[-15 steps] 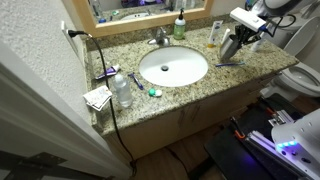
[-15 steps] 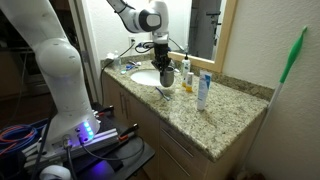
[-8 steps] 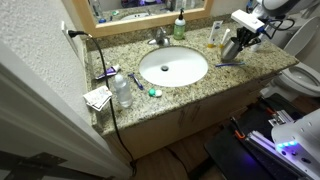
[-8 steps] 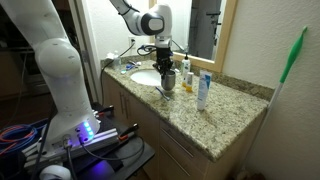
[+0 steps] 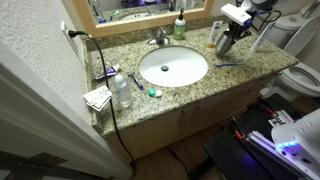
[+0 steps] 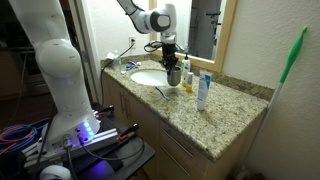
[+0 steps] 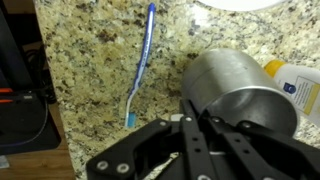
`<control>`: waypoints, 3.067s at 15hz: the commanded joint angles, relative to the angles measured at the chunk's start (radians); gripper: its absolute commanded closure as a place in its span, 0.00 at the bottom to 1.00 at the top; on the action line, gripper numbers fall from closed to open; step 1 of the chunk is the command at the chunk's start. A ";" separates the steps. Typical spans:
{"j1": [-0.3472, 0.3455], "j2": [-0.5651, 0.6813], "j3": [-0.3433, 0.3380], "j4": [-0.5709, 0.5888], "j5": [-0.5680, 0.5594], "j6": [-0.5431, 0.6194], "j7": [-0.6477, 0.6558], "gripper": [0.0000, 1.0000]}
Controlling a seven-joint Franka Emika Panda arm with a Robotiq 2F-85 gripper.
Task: Close the faucet, move the cup to the right of the counter, then pick the toothbrush and put it in the cup
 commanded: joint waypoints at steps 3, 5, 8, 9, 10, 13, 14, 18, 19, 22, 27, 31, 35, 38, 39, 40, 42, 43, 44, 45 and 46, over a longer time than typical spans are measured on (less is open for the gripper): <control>0.019 0.045 -0.007 0.032 -0.027 -0.021 0.031 0.98; 0.023 0.076 -0.005 0.042 -0.070 -0.022 0.081 0.98; 0.042 0.098 -0.008 0.039 -0.125 -0.010 0.150 0.98; 0.049 0.101 -0.009 0.036 -0.140 -0.003 0.170 0.98; 0.055 0.103 -0.009 0.035 -0.156 0.005 0.190 0.98; 0.065 0.095 -0.009 0.020 -0.151 0.012 0.208 0.67; 0.067 0.081 -0.009 0.012 -0.144 0.000 0.208 0.63; 0.067 -0.023 -0.012 -0.047 -0.190 0.004 0.267 0.33; 0.065 -0.066 -0.009 -0.068 -0.213 0.007 0.289 0.27; 0.061 -0.190 0.008 -0.123 -0.164 -0.005 0.220 0.07; 0.099 -0.382 -0.054 -0.271 0.189 0.022 -0.175 0.00; 0.126 -0.489 -0.170 -0.396 0.441 0.014 -0.475 0.00; 0.055 -0.459 -0.129 -0.381 0.531 -0.013 -0.524 0.00; 0.033 -0.411 -0.119 -0.364 0.525 -0.017 -0.489 0.00; 0.013 -0.383 -0.108 -0.354 0.515 0.001 -0.452 0.00; -0.020 -0.360 -0.089 -0.347 0.493 0.017 -0.399 0.00; -0.062 -0.331 -0.065 -0.342 0.466 0.032 -0.322 0.00; -0.069 -0.317 -0.067 -0.341 0.470 0.035 -0.307 0.00; -0.082 -0.297 -0.065 -0.335 0.460 0.040 -0.285 0.00; -0.094 -0.282 -0.063 -0.335 0.452 0.049 -0.256 0.00; -0.099 -0.265 -0.069 -0.333 0.455 0.060 -0.241 0.00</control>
